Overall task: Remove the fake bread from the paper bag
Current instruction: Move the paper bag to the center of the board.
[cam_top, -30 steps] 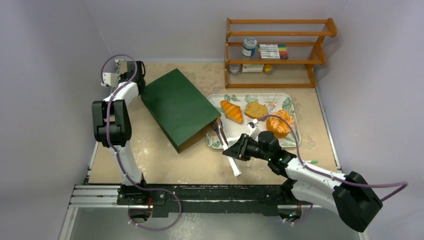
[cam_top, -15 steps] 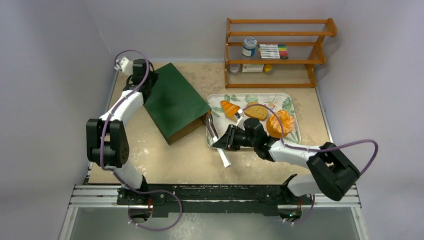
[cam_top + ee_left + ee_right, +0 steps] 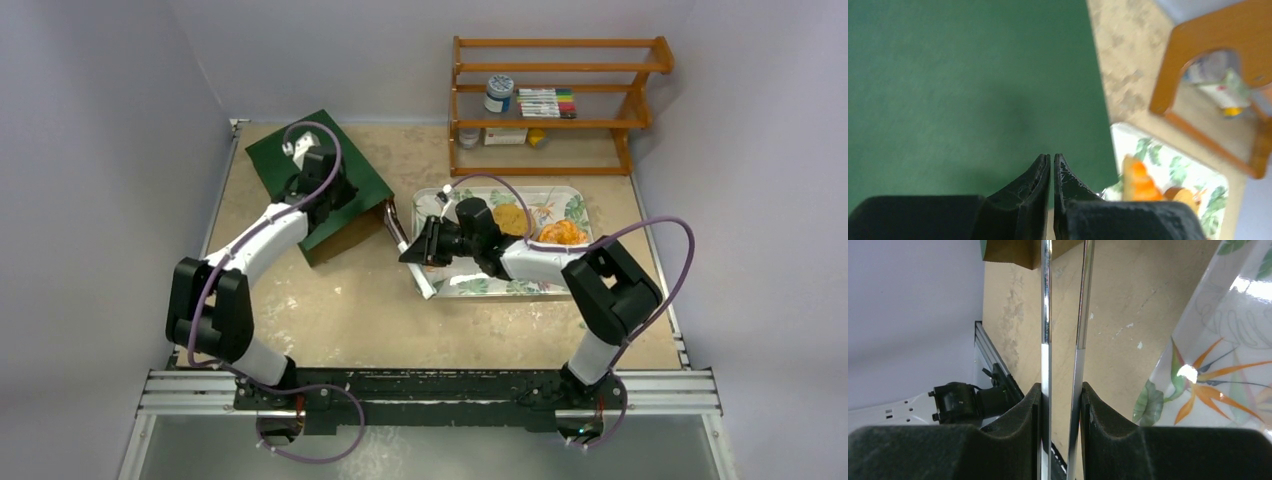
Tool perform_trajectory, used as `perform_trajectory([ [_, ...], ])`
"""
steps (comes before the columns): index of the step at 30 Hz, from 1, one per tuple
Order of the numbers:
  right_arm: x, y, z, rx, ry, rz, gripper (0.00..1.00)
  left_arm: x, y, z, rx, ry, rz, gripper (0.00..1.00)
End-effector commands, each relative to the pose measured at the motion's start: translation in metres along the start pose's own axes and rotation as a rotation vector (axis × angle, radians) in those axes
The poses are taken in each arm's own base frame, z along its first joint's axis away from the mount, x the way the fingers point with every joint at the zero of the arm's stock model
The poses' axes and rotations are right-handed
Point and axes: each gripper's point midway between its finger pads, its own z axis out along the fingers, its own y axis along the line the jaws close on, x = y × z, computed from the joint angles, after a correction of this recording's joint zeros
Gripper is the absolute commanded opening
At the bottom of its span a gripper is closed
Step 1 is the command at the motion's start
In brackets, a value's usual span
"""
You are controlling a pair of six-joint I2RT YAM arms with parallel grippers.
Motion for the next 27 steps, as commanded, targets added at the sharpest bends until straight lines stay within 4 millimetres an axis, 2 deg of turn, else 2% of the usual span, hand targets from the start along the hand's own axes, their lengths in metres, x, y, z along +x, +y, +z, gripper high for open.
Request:
perform_trajectory([
  [1, -0.032, 0.019, 0.000, -0.092, -0.058, -0.059, 0.06, 0.012, 0.004, -0.030, -0.013, 0.008, 0.059, 0.08],
  [6, -0.042, 0.017, 0.006, -0.105, -0.053, -0.066, 0.06, 0.015, 0.026, -0.054, -0.076, -0.040, 0.070, 0.20],
  [8, -0.038, 0.012, 0.010, -0.100, -0.033, -0.063, 0.06, 0.011, 0.028, -0.064, -0.077, -0.067, 0.083, 0.24],
  [11, -0.047, 0.020, 0.013, -0.120, -0.042, -0.075, 0.06, 0.012, 0.031, -0.077, -0.098, -0.080, 0.129, 0.27],
  [19, -0.053, 0.024, 0.013, -0.133, -0.036, -0.086, 0.06, 0.048, 0.056, -0.084, -0.236, -0.068, 0.333, 0.30],
  [21, -0.055, 0.024, 0.013, -0.135, -0.036, -0.088, 0.06, 0.048, 0.063, -0.087, -0.297, -0.117, 0.390, 0.30],
  [27, -0.058, 0.027, 0.012, -0.145, -0.036, -0.093, 0.06, 0.046, 0.065, -0.091, -0.400, -0.235, 0.526, 0.32],
])
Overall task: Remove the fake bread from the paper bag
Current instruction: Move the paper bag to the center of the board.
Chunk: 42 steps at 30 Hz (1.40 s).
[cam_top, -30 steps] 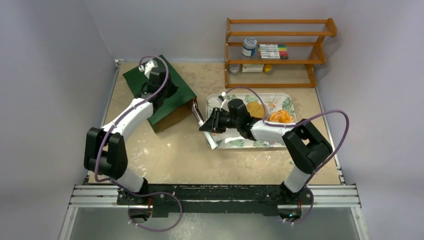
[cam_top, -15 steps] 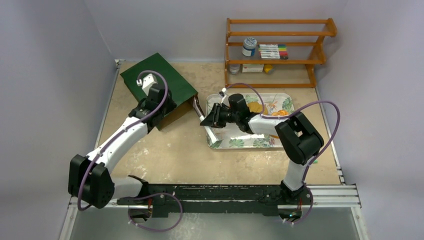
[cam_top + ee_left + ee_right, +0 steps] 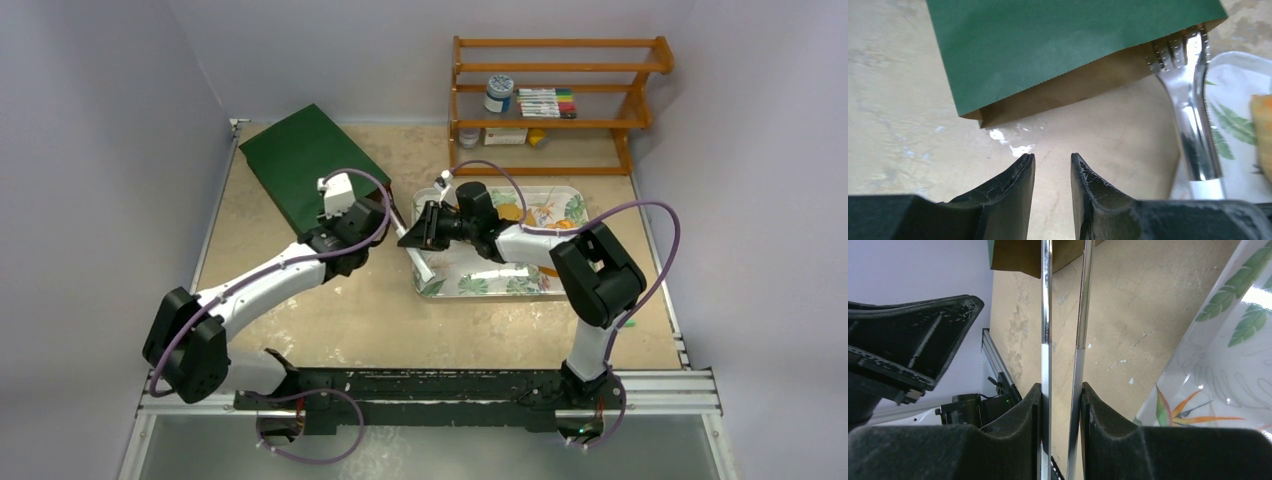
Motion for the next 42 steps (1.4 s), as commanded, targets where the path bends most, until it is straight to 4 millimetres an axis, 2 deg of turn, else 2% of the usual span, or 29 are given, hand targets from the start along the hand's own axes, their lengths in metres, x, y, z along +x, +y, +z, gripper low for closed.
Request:
perform_trajectory([
  [1, -0.026, 0.033, -0.003, -0.101, -0.049, -0.097, 0.06, -0.016, 0.017, 0.000, -0.162, -0.144, 0.108, 0.32],
  [13, -0.029, 0.034, -0.003, -0.108, -0.046, -0.097, 0.06, -0.022, 0.016, 0.011, -0.332, -0.267, 0.256, 0.35],
  [19, -0.030, 0.032, -0.004, -0.110, -0.044, -0.097, 0.06, -0.032, 0.018, 0.009, -0.399, -0.334, 0.271, 0.36],
  [28, -0.029, 0.032, -0.006, -0.108, -0.035, -0.101, 0.06, -0.033, 0.017, 0.014, -0.468, -0.379, 0.316, 0.40],
  [37, -0.028, 0.036, -0.009, -0.115, -0.029, -0.112, 0.06, -0.024, 0.024, 0.031, -0.511, -0.373, 0.316, 0.43],
  [42, -0.027, 0.036, -0.011, -0.114, -0.028, -0.114, 0.06, -0.037, 0.032, 0.039, -0.561, -0.389, 0.287, 0.43],
])
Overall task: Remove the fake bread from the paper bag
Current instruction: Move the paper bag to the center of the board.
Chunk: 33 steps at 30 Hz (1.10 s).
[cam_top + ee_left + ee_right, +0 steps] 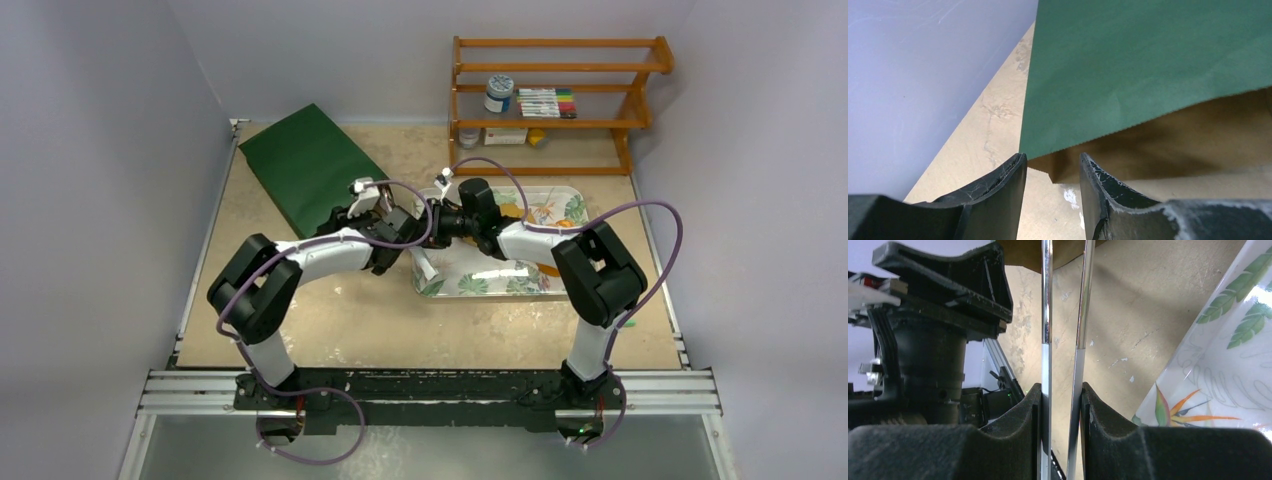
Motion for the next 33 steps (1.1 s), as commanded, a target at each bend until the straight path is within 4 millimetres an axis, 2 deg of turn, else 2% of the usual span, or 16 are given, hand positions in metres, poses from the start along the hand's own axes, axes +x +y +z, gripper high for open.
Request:
perform_trajectory([
  [1, -0.022, 0.034, -0.006, -0.092, -0.046, -0.102, 0.06, -0.026, 0.008, 0.015, -0.084, -0.036, -0.079, 0.43],
  [10, -0.021, 0.033, -0.008, -0.085, -0.044, -0.107, 0.06, -0.035, 0.014, 0.042, -0.123, -0.001, -0.108, 0.41],
  [13, -0.020, 0.033, -0.009, -0.083, -0.042, -0.107, 0.06, -0.042, 0.011, 0.046, -0.112, 0.001, -0.118, 0.32],
  [15, -0.019, 0.031, -0.008, -0.080, -0.038, -0.107, 0.06, -0.049, 0.011, 0.047, -0.112, -0.003, -0.129, 0.19],
  [17, -0.019, 0.030, -0.007, -0.079, -0.038, -0.108, 0.05, -0.056, 0.007, 0.048, -0.099, -0.004, -0.138, 0.11],
  [20, -0.021, 0.032, -0.008, -0.075, -0.042, -0.115, 0.05, -0.063, 0.003, 0.049, -0.094, -0.005, -0.139, 0.05],
  [23, -0.021, 0.032, -0.008, -0.077, -0.043, -0.112, 0.05, -0.067, -0.003, 0.050, -0.089, -0.003, -0.132, 0.02],
  [25, -0.021, 0.033, -0.007, -0.081, -0.040, -0.111, 0.05, -0.070, -0.005, 0.050, -0.074, 0.011, -0.120, 0.06],
  [28, -0.022, 0.033, -0.006, -0.087, -0.039, -0.113, 0.05, -0.066, -0.006, 0.045, -0.021, 0.049, -0.109, 0.27],
  [30, -0.023, 0.033, -0.005, -0.089, -0.040, -0.111, 0.05, -0.064, 0.000, 0.039, 0.014, 0.070, -0.147, 0.38],
  [33, -0.024, 0.033, -0.004, -0.094, -0.038, -0.110, 0.05, -0.052, 0.006, 0.027, 0.074, 0.120, -0.206, 0.43],
])
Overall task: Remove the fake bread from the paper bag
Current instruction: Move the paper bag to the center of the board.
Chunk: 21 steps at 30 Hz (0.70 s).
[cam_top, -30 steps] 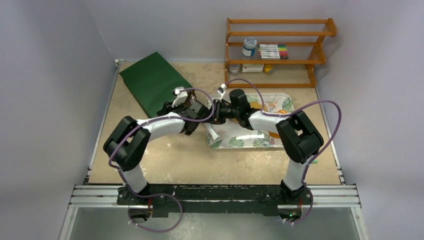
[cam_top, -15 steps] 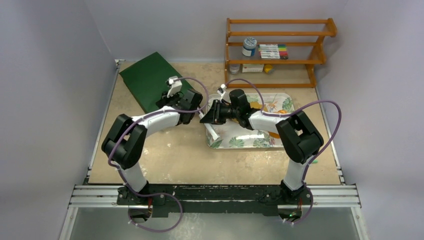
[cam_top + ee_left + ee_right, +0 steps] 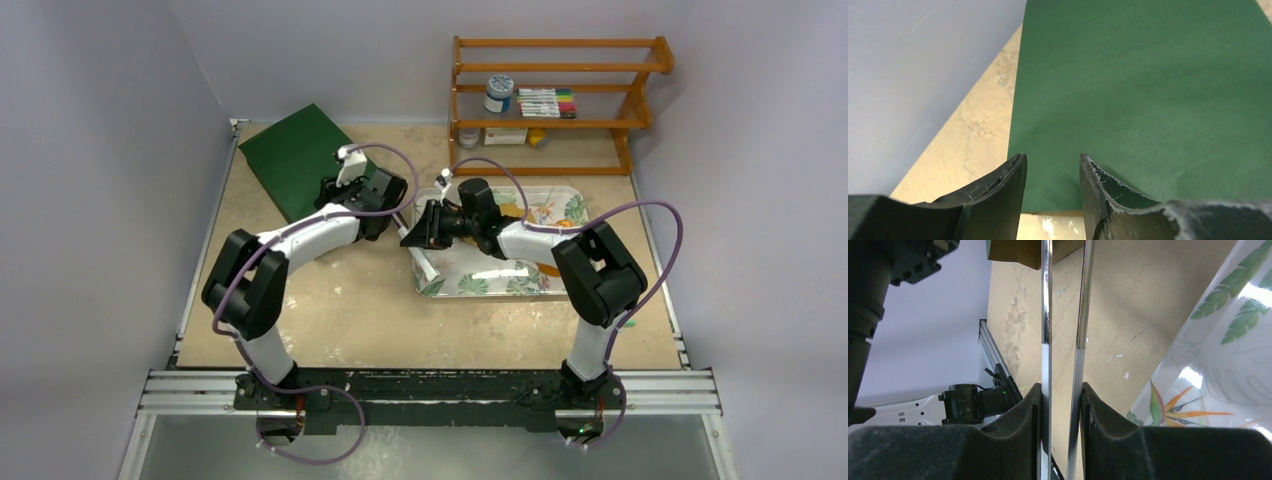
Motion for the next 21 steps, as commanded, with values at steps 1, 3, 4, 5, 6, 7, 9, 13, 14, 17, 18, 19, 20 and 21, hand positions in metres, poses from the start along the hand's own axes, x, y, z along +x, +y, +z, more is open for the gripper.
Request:
perform_trajectory([
  [1, -0.028, 0.037, -0.004, -0.108, -0.055, -0.099, 0.05, 0.001, 0.016, -0.021, 0.099, 0.070, -0.111, 0.44],
  [3, -0.029, 0.037, -0.003, -0.111, -0.054, -0.097, 0.05, 0.003, 0.015, -0.035, 0.138, 0.068, -0.114, 0.47],
  [4, -0.030, 0.037, -0.003, -0.112, -0.056, -0.097, 0.05, 0.004, 0.014, -0.042, 0.155, 0.064, -0.110, 0.48],
  [5, -0.030, 0.036, -0.002, -0.112, -0.054, -0.097, 0.05, 0.005, 0.011, -0.047, 0.169, 0.062, -0.100, 0.48],
  [6, -0.031, 0.036, -0.002, -0.111, -0.055, -0.095, 0.05, 0.008, 0.009, -0.051, 0.181, 0.064, -0.085, 0.48],
  [7, -0.031, 0.036, -0.001, -0.112, -0.054, -0.096, 0.05, 0.010, 0.006, -0.054, 0.186, 0.068, -0.069, 0.49],
  [9, -0.032, 0.036, 0.000, -0.111, -0.055, -0.096, 0.05, 0.015, 0.002, -0.057, 0.182, 0.078, -0.042, 0.49],
  [13, -0.033, 0.034, 0.001, -0.108, -0.055, -0.092, 0.05, 0.017, -0.008, -0.074, 0.231, 0.072, -0.006, 0.49],
  [14, -0.033, 0.034, 0.001, -0.108, -0.056, -0.092, 0.05, 0.018, -0.009, -0.076, 0.235, 0.069, 0.002, 0.50],
  [17, -0.034, 0.034, 0.002, -0.108, -0.057, -0.092, 0.05, 0.024, -0.004, -0.073, 0.198, 0.057, 0.023, 0.50],
  [18, -0.034, 0.034, 0.002, -0.109, -0.058, -0.092, 0.05, 0.026, -0.001, -0.071, 0.178, 0.045, 0.028, 0.51],
  [19, -0.034, 0.035, 0.003, -0.111, -0.056, -0.093, 0.05, 0.026, 0.001, -0.069, 0.162, 0.032, 0.033, 0.51],
  [20, -0.034, 0.035, 0.003, -0.112, -0.056, -0.094, 0.05, 0.026, 0.002, -0.068, 0.147, 0.018, 0.039, 0.53],
  [21, -0.034, 0.035, 0.003, -0.113, -0.056, -0.094, 0.05, 0.026, 0.003, -0.065, 0.126, -0.002, 0.046, 0.56],
])
